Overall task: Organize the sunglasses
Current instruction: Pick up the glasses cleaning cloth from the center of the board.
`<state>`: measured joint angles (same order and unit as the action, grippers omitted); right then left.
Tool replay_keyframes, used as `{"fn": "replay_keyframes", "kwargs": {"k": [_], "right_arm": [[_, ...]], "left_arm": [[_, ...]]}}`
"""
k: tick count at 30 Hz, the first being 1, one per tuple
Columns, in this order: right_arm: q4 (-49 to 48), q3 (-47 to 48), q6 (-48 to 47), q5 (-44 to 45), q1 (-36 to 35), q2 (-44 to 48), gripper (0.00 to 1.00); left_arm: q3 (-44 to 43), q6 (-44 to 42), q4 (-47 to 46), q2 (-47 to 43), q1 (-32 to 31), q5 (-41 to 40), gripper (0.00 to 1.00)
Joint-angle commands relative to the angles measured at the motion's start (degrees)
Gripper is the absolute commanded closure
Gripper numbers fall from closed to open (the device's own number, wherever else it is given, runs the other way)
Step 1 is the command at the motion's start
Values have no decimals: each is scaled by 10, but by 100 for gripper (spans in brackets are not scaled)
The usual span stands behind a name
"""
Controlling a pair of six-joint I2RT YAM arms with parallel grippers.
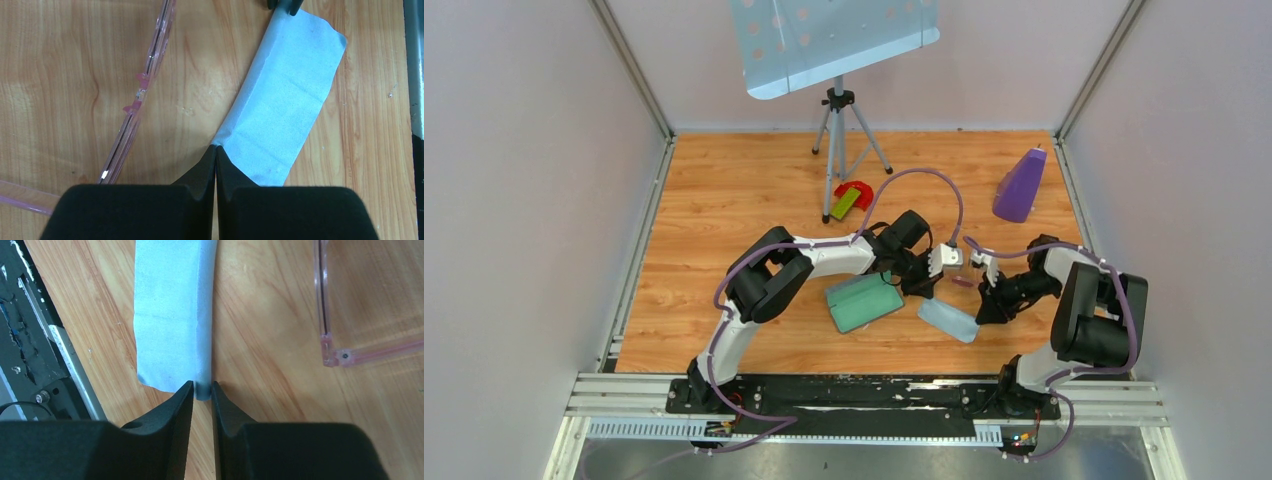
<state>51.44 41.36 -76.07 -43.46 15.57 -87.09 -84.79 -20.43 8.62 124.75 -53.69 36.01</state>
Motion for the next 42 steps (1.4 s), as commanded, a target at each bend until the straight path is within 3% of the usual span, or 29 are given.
{"fn": "replay_keyframes", "kwargs": {"k": [1,8,11,20,30,42], "right_arm": [[7,-19,-14,13,-17,11,76],[5,-17,-6,16,-19,10,91],[6,-11,8,13,-19,16,93],[28,10,15,12,-19,77,92],[49,31,24,6,-53,114,93],[56,60,73,8,-147,188,93]], "left_arm": [[5,4,-10,-2,4,6,100],[12,10,-14,-4,4,5,100],[25,18,-26,-19,4,-1,100],[77,76,-68,-78,6,-22,100],[161,175,-117,-166,6,-110,100],[209,201,-32,-266,-1,-199,100]]}}
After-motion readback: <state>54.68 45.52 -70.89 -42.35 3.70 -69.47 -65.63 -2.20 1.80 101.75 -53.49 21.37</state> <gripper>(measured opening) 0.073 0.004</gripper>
